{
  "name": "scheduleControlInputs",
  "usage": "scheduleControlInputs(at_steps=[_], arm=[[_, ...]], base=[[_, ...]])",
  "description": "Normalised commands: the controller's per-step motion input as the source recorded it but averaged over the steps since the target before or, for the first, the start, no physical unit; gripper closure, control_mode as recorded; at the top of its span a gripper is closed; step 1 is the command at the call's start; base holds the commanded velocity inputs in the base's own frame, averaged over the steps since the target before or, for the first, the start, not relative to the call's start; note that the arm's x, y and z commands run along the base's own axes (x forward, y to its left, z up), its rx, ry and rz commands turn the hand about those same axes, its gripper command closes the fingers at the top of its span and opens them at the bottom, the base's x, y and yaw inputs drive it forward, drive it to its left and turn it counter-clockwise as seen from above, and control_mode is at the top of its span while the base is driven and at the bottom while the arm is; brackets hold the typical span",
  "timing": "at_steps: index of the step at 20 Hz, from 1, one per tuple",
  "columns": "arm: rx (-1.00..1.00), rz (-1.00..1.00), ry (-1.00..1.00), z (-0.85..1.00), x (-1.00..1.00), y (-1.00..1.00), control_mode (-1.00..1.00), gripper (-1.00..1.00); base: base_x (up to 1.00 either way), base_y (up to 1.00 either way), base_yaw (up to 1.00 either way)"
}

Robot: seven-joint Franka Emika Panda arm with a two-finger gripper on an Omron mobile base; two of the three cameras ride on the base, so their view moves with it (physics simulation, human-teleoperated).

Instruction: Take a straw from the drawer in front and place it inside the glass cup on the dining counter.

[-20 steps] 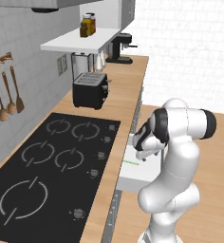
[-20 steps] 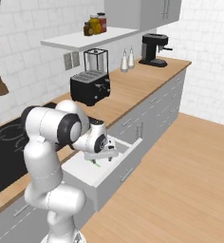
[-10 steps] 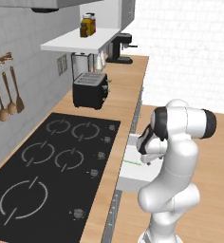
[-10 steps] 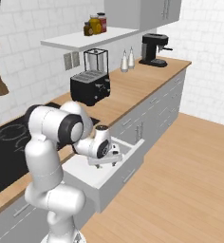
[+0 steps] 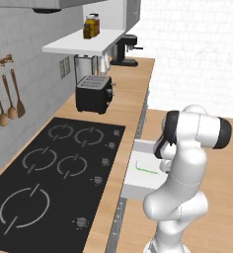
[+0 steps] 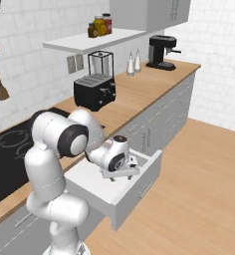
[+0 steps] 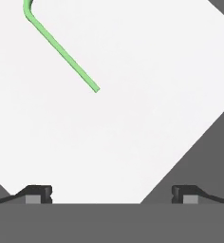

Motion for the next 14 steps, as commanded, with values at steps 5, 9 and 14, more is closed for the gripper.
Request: scheduleControlInputs(at_steps=[5,9,14], arm=[[0.04,0.0,0.0,-0.14,-0.48,-0.68,-1.0,-1.0],[0.01,0.0,0.0,-0.15,-0.49,-0.73,-1.0,-1.0],[0.0,0.0,-0.01,-0.07,-0.41,-0.7,-1.0,-1.0]], base=[[0.0,0.0,0.0],[0.0,0.0,0.0],[0.0,0.0,0.0]])
